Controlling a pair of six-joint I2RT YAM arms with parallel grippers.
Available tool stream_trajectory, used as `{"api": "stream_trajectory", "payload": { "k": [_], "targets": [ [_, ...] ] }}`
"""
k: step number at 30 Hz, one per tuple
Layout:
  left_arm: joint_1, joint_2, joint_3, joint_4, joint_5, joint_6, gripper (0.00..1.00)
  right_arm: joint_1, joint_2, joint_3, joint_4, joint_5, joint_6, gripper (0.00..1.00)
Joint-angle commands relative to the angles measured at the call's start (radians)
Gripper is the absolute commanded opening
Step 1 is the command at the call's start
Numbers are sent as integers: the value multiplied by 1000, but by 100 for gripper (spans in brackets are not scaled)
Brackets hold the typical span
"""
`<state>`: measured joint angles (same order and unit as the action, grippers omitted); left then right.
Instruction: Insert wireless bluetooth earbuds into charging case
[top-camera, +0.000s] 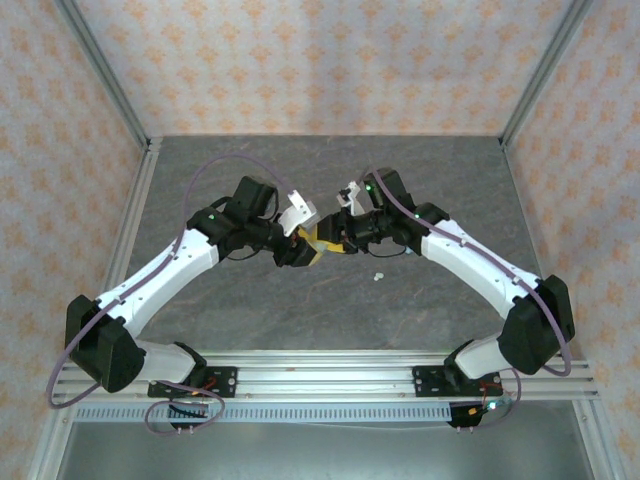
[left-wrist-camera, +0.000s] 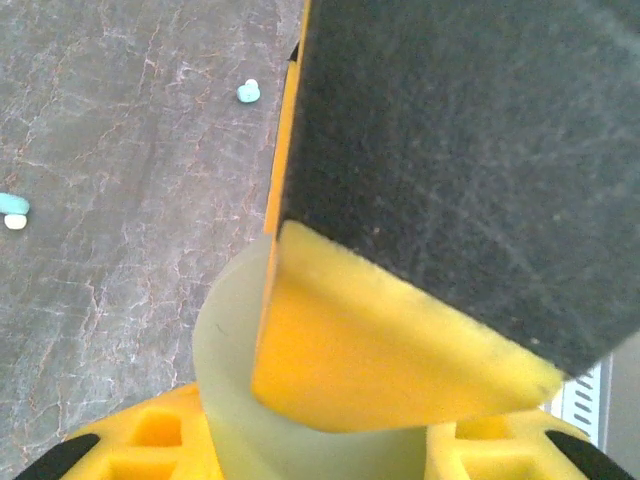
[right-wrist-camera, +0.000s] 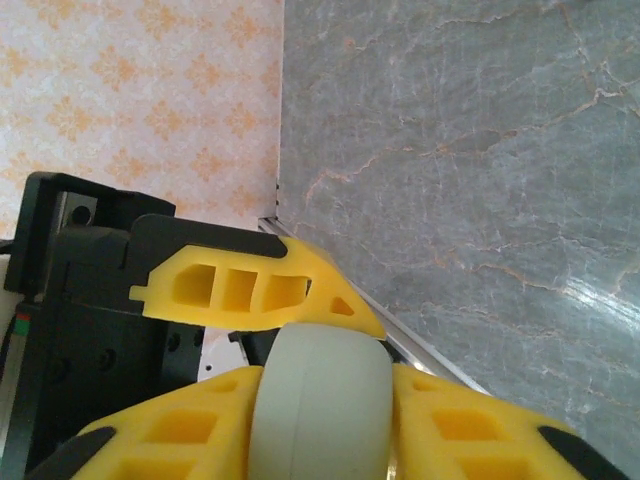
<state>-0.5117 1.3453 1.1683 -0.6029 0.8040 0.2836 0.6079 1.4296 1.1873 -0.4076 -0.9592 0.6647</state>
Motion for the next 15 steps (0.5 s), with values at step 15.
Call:
{"api": "stream_trajectory", "payload": {
  "k": [15],
  "targets": [
    [19, -79, 32, 207, -261, -379, 69, -13, -115, -110, 411, 200, 496, 24]
  ]
}}
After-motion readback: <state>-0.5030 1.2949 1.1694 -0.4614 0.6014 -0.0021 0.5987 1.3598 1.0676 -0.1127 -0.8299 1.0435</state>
